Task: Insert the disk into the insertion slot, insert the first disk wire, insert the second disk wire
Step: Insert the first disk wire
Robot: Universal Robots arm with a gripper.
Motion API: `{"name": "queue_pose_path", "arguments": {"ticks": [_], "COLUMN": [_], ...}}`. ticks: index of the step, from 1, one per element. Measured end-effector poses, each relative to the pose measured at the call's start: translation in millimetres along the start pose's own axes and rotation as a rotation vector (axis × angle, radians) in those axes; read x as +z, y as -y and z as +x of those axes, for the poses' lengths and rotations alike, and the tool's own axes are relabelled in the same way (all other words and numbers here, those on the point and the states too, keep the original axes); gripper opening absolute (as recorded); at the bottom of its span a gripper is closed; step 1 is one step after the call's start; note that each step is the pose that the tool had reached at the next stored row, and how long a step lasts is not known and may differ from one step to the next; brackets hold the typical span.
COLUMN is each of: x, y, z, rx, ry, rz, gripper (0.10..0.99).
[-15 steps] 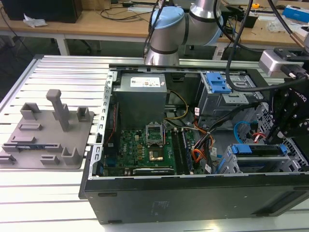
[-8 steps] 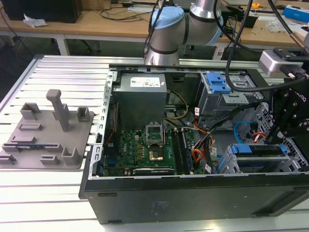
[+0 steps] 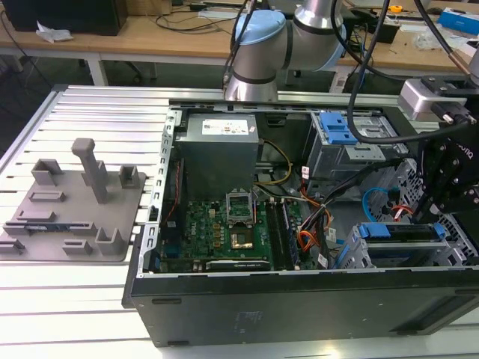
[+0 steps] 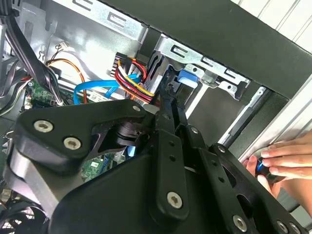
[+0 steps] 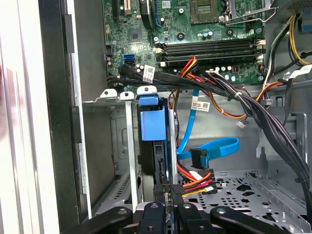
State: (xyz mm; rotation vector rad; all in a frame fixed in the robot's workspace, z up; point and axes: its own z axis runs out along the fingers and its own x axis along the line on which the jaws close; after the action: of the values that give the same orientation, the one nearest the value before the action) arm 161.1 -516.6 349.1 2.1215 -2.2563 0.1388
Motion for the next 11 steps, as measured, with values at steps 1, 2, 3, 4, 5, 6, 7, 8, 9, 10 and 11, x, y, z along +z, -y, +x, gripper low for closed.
{"name": "queue_pose_path", "arguments": {"ticks": [1, 2, 3, 4, 5, 6, 7, 8, 9, 10, 11], "x": [0.0, 0.1, 0.1, 0.2, 0.2, 0.4, 0.4, 0.8, 1.0, 1.3, 1.5], "y": [-0.2, -0.9, -1.5, -1.8, -1.8, -1.8, -1.9, -1.9, -1.8, -1.7, -1.6], "z": [0.0, 0.0, 0.1, 0.1, 0.1, 0.1, 0.1, 0.2, 0.3, 0.2, 0.2], "rx": [0.0, 0.001, 0.001, 0.001, 0.001, 0.001, 0.001, 0.001, 0.001, 0.001, 0.001], "ry": [0.0, -0.0003, -0.0008, -0.0009, -0.001, -0.001, -0.0011, -0.001, -0.0011, -0.0011, -0.0012], "rz": [0.0, 0.0, 0.0, 0.0, 0.0, 0.0, 0.0, 0.0, 0.0, 0.0, 0.0], "gripper": [0.165, 0.165, 0.165, 0.165, 0.165, 0.165, 0.165, 0.165, 0.165, 0.165, 0.165]}}
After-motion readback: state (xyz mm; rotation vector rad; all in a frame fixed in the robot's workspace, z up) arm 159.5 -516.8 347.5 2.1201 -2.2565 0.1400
